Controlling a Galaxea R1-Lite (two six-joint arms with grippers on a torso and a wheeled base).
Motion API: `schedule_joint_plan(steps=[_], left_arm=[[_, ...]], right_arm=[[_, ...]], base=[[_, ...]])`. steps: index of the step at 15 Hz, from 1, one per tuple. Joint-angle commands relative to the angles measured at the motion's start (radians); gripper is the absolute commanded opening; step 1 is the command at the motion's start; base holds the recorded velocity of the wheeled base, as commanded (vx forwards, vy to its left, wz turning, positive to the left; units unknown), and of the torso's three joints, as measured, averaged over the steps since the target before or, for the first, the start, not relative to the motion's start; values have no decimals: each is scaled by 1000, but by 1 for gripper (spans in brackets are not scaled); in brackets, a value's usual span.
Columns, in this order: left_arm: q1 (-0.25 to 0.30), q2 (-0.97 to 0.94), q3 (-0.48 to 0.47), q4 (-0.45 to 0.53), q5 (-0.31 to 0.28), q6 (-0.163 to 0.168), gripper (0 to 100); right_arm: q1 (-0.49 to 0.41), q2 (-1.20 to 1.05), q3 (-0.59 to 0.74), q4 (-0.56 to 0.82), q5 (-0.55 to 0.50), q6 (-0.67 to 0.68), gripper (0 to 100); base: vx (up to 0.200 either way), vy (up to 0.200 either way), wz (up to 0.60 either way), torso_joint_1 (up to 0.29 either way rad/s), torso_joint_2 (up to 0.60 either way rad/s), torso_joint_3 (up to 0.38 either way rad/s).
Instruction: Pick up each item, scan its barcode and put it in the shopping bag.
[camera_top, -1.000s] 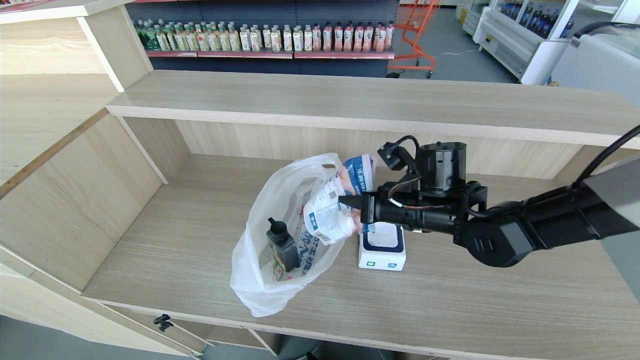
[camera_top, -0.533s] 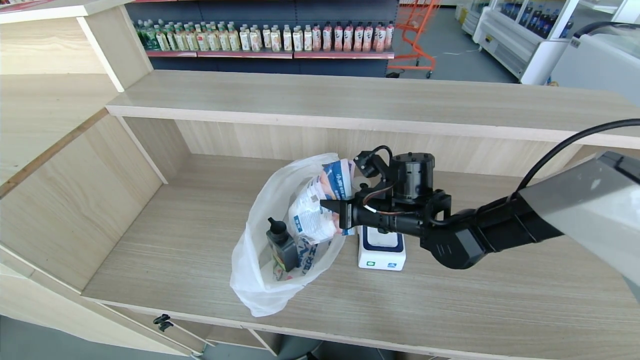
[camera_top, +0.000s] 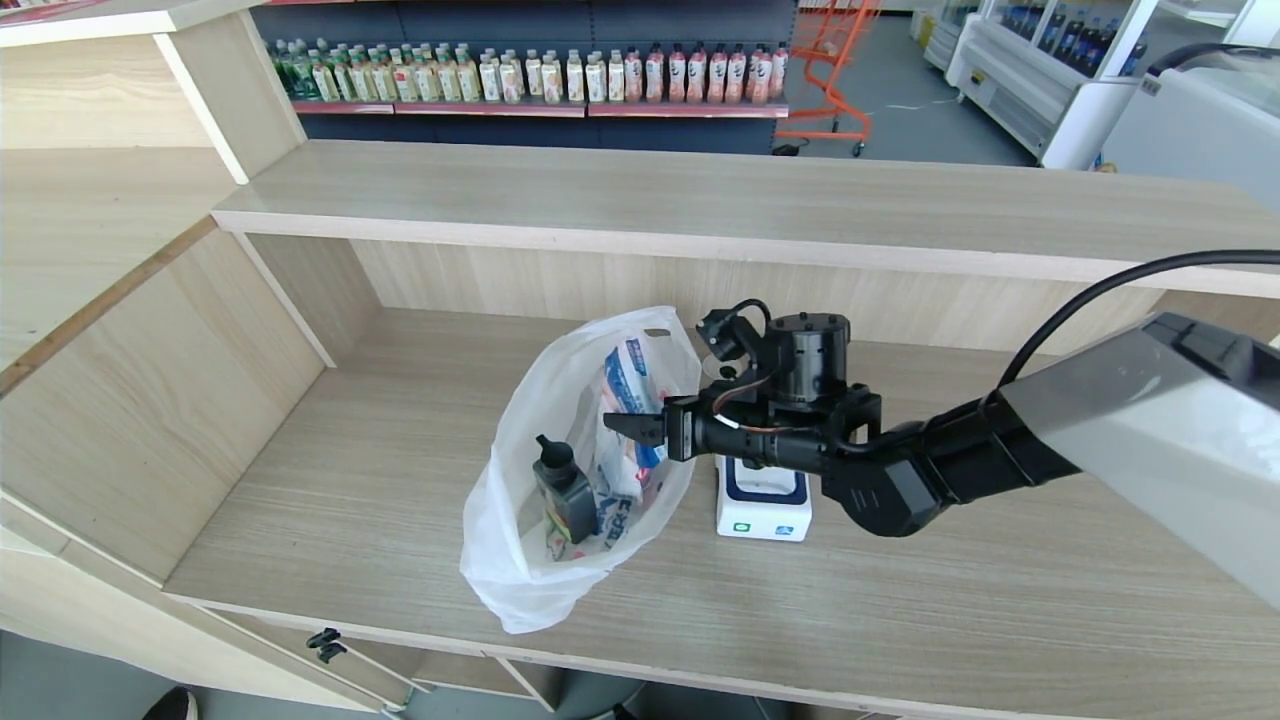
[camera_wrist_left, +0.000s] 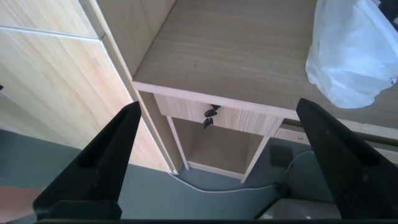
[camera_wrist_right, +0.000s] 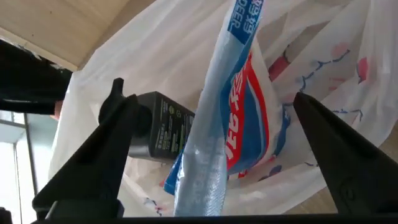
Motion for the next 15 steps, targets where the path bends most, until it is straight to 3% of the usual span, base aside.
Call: schedule_joint_plan(steps=[1, 3, 5, 6, 9, 10, 11, 12, 13, 15], left_arm=[[0, 0, 0, 0, 0, 0, 100], [0, 0, 0, 0, 0, 0, 100], [0, 0, 0, 0, 0, 0, 100], [0, 0, 0, 0, 0, 0, 100], [0, 0, 0, 0, 0, 0, 100], [0, 0, 0, 0, 0, 0, 100], [0, 0, 0, 0, 0, 0, 100], [0, 0, 0, 0, 0, 0, 100], [0, 0, 0, 0, 0, 0, 100], [0, 0, 0, 0, 0, 0, 100]], right_arm=[[-3, -65, 10, 4, 0, 19, 100], [-25, -292, 191, 4, 0, 73, 100], [-106, -553, 451, 16, 49, 68, 100], [-206, -760, 612, 38, 104, 54, 100], [-388, -1033, 816, 104, 96, -2, 100], [-489, -1221, 940, 253, 60, -88, 100], [-514, -1320, 995, 335, 4, -94, 100], [-525, -1523, 1089, 469, -160, -96, 100], [-542, -1681, 1146, 541, -221, -101, 100], [-606, -1942, 1241, 610, -230, -144, 100]], base=[[0, 0, 0, 0, 0, 0], [0, 0, 0, 0, 0, 0], [0, 0, 0, 0, 0, 0], [0, 0, 0, 0, 0, 0], [0, 0, 0, 0, 0, 0], [0, 0, 0, 0, 0, 0], [0, 0, 0, 0, 0, 0], [0, 0, 0, 0, 0, 0], [0, 0, 0, 0, 0, 0], [0, 0, 0, 0, 0, 0]])
